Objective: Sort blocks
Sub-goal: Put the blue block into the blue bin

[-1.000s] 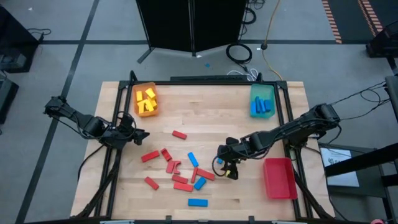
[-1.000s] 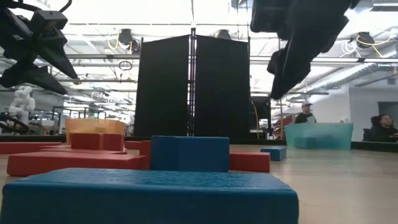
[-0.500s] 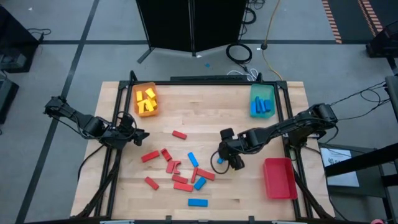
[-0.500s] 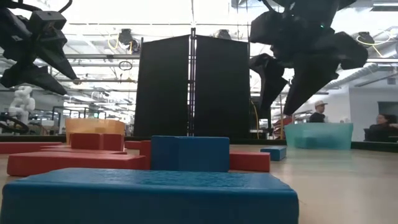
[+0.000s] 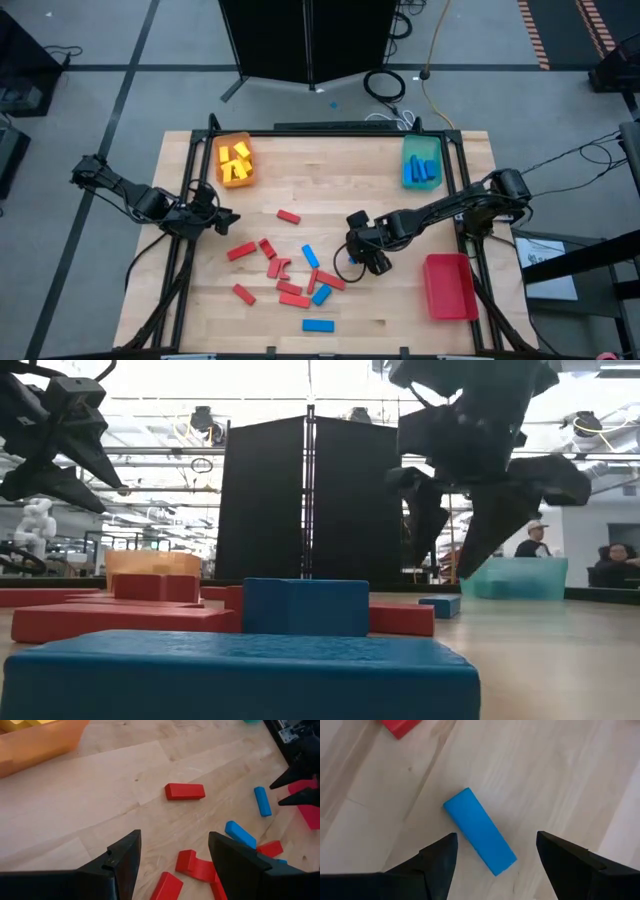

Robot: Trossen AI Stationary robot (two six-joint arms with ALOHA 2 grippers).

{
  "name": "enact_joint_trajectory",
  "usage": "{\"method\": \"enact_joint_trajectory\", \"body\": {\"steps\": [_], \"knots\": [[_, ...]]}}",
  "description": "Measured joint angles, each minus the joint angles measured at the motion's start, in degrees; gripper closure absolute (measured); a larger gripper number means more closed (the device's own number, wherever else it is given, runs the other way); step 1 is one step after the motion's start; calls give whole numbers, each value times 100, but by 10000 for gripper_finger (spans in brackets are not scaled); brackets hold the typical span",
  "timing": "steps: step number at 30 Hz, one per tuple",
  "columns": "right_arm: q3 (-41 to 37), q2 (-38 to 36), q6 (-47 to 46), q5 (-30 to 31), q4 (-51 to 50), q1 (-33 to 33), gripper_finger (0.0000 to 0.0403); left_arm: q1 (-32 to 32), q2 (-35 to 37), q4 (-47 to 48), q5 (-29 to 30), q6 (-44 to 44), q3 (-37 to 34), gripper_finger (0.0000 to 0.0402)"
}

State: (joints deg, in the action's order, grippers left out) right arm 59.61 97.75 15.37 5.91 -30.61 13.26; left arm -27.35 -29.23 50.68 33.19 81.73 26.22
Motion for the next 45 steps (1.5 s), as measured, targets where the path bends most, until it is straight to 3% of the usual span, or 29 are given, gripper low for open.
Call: {"method": "enact_joint_trajectory", "body": {"steps": [16, 22, 31, 38, 45], "knots": [[18, 612, 490, -26, 66, 7, 144, 2, -2, 8, -4, 0, 0, 174], [14, 629, 455, -62, 40, 11, 202, 2, -2, 138, -2, 30, 0, 174], [17, 630, -496, -260, -86, 11, 338, 2, 0, 150, -2, -4, 0, 174], [44, 630, -1723, -248, -161, 4, 339, 2, -1, 140, -2, 1, 0, 174], [592, 673, -2391, -337, -482, -23, 339, 1, -1, 130, -5, 31, 0, 174]]}}
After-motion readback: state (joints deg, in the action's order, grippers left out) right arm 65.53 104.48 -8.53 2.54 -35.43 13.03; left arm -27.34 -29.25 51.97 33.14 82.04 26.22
